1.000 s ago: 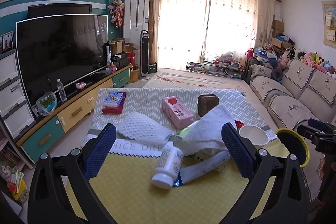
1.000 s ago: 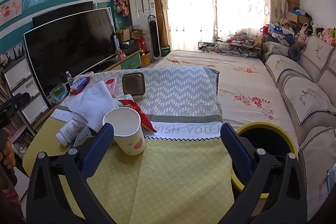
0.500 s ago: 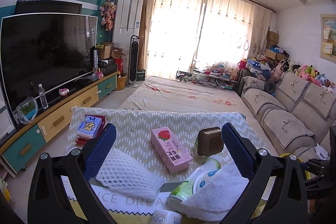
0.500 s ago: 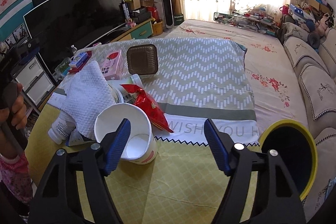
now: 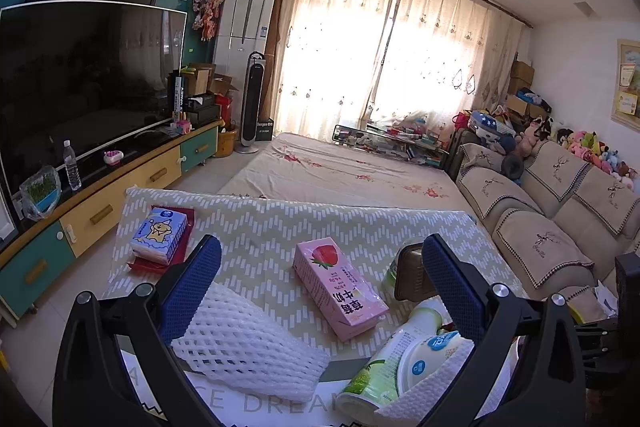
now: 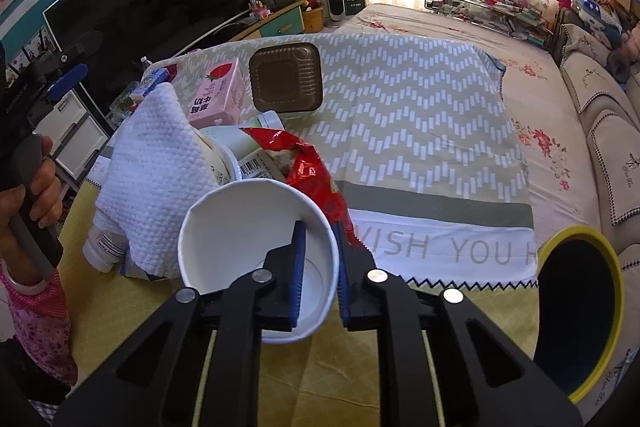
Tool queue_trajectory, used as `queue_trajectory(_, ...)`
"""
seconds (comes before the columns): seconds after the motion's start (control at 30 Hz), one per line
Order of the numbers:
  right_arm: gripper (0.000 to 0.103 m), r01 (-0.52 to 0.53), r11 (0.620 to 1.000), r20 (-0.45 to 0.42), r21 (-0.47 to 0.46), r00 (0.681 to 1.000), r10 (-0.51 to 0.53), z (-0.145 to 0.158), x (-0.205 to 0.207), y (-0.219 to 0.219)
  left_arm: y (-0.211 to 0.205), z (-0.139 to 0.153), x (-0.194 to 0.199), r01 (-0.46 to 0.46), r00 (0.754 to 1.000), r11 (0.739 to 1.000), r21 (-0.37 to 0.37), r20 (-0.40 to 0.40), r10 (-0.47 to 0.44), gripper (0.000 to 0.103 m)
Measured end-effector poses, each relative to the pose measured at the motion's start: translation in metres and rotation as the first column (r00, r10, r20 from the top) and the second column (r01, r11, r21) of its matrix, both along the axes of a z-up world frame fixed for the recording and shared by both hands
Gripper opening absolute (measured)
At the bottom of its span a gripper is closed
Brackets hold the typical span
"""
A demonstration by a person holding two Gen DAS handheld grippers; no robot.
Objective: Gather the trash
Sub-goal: 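Carry the paper cup over the yellow bin and open the right gripper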
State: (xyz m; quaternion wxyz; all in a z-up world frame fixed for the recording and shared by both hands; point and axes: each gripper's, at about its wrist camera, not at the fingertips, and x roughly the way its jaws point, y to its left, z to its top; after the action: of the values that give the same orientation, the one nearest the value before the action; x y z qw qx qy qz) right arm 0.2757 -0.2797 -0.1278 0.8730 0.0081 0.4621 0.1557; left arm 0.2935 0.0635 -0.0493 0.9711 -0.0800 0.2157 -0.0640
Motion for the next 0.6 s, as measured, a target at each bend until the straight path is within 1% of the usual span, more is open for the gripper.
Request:
queue_trajectory(0.07, 0.008, 0.003, 1.0, 0.004, 0.014, 1.0, -0.003, 0.001, -0.001, -0.002, -0.001, 0.001, -0.005, 0.0, 1.0, 1.0, 0.0, 0.012, 0.0, 0.099)
queue_trajectory(0.17, 0.008, 0.008, 1.0, 0.009, 0.022, 1.0, -0.008, 0.005, -0.008, -0.005, 0.001, 0.008, -0.012, 0.004, 1.0, 1.0, -0.005, 0.026, -0.003, 0.099)
queue_trajectory(0.23, 0.008, 0.004, 0.999, 0.014, 0.047, 1.0, -0.004, 0.011, -0.015, -0.01, 0.001, 0.009, -0.014, 0.008, 1.0, 1.0, -0.008, 0.03, -0.007, 0.099)
queue_trajectory(0.37, 0.008, 0.03, 0.997, 0.062, 0.069, 0.997, -0.034, 0.031, -0.031, -0.024, -0.001, 0.012, -0.018, 0.019, 0.999, 1.0, -0.01, 0.039, -0.019, 0.099)
queue_trajectory(0.47, 0.008, 0.114, 0.99, 0.111, 0.082, 0.986, -0.123, 0.044, -0.039, -0.051, -0.003, 0.014, -0.021, 0.03, 0.998, 1.0, -0.005, 0.047, -0.03, 0.099)
queue_trajectory(0.53, 0.008, 0.215, 0.973, 0.129, 0.086, 0.966, -0.225, 0.047, -0.041, -0.082, -0.006, 0.015, -0.022, 0.037, 0.998, 0.999, 0.0, 0.051, -0.037, 0.099)
queue_trajectory(0.6, 0.008, 0.325, 0.943, 0.131, 0.076, 0.934, -0.332, 0.044, -0.042, -0.115, -0.008, 0.016, -0.024, 0.046, 0.997, 0.999, 0.002, 0.055, -0.046, 0.099)
